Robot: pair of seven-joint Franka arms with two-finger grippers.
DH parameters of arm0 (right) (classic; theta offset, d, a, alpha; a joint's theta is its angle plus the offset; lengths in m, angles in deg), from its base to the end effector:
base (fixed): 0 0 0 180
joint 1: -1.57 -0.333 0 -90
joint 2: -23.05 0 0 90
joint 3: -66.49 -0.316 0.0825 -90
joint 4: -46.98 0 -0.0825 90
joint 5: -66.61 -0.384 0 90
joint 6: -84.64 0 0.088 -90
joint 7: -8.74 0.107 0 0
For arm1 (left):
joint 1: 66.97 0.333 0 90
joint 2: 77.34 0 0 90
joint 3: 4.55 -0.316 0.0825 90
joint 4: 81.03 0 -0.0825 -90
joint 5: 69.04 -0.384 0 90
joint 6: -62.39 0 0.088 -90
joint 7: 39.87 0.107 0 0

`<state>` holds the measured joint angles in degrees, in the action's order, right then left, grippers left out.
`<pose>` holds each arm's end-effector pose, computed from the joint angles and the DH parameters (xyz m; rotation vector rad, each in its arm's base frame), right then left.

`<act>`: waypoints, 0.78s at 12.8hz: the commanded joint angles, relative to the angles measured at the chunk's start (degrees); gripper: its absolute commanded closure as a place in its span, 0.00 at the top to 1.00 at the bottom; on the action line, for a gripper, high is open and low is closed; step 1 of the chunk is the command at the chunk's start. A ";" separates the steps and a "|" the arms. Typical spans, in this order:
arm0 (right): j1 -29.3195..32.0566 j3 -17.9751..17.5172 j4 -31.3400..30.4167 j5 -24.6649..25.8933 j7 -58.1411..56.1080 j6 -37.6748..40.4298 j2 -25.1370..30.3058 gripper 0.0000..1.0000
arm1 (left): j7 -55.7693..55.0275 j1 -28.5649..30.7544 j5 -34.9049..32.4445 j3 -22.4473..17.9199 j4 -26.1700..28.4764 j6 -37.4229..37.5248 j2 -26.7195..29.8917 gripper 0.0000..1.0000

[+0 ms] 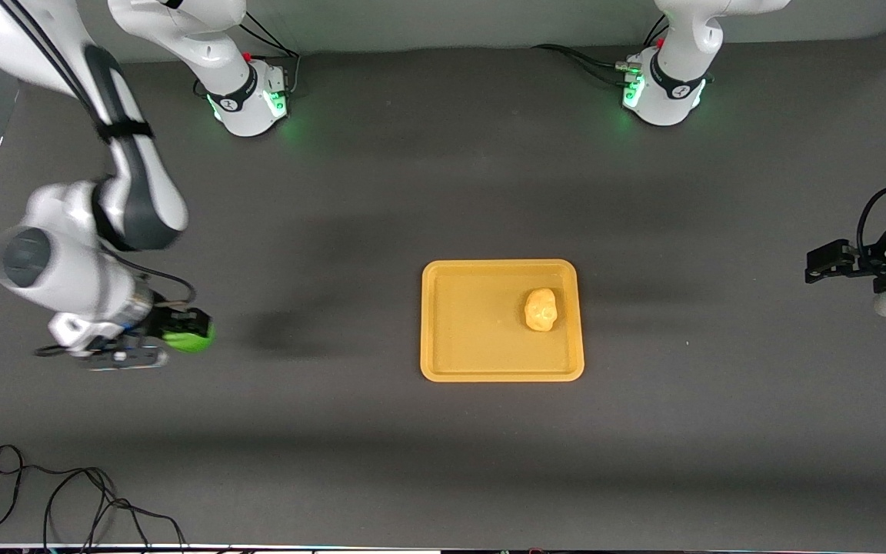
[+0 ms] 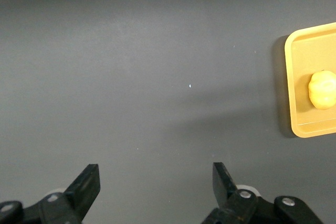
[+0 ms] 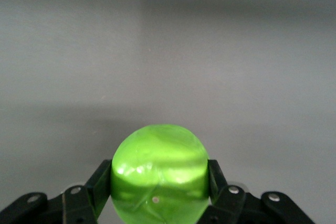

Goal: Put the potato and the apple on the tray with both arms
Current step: 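Carry the apple with the right gripper over the tray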

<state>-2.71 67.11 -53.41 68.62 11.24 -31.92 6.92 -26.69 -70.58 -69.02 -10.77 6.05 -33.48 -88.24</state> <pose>0.6344 0.0391 0.4091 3.1068 0.0565 0.0040 0.6159 0.0225 0.5466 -3.1124 0.2903 0.0596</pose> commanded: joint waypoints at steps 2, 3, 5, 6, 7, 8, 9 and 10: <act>-8.51 0.09 17.48 1.06 10.64 13.45 -4.95 0.46 | -1.30 -1.40 -0.46 -1.60 0.55 1.30 2.90 0.96; -12.11 0.18 19.86 1.06 15.21 14.16 -6.35 0.46 | -1.22 -1.40 -0.55 -1.60 0.46 1.38 2.91 0.96; -18.97 0.09 24.25 1.06 25.23 15.39 -9.78 0.46 | -0.69 -1.31 -0.55 -1.78 0.46 1.39 2.82 0.96; -22.75 0.18 27.76 1.59 30.32 16.35 -12.58 0.46 | -0.69 -1.31 -0.55 -1.69 0.46 1.39 2.73 0.97; -26.53 0.18 32.14 2.55 35.94 17.49 -15.91 0.45 | -0.69 -1.31 -0.55 -1.78 0.46 1.30 2.56 0.98; -29.96 0.18 36.97 2.64 42.00 18.37 -19.60 0.44 | -0.61 -1.23 -0.55 -1.78 0.37 1.30 2.56 0.98; -33.30 0.18 41.20 2.65 47.46 18.47 -23.12 0.43 | -0.61 -1.22 -0.55 -1.78 0.28 1.21 2.47 0.98; -35.94 0.18 45.16 2.65 52.12 18.30 -26.55 0.42 | -0.61 -1.14 -0.55 -1.87 0.28 1.21 2.38 0.98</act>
<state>-34.33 66.55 -21.17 70.28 55.11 -16.67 -10.52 -26.77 -70.84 -69.04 -11.78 6.18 -32.85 -86.33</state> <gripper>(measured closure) 0.233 0.022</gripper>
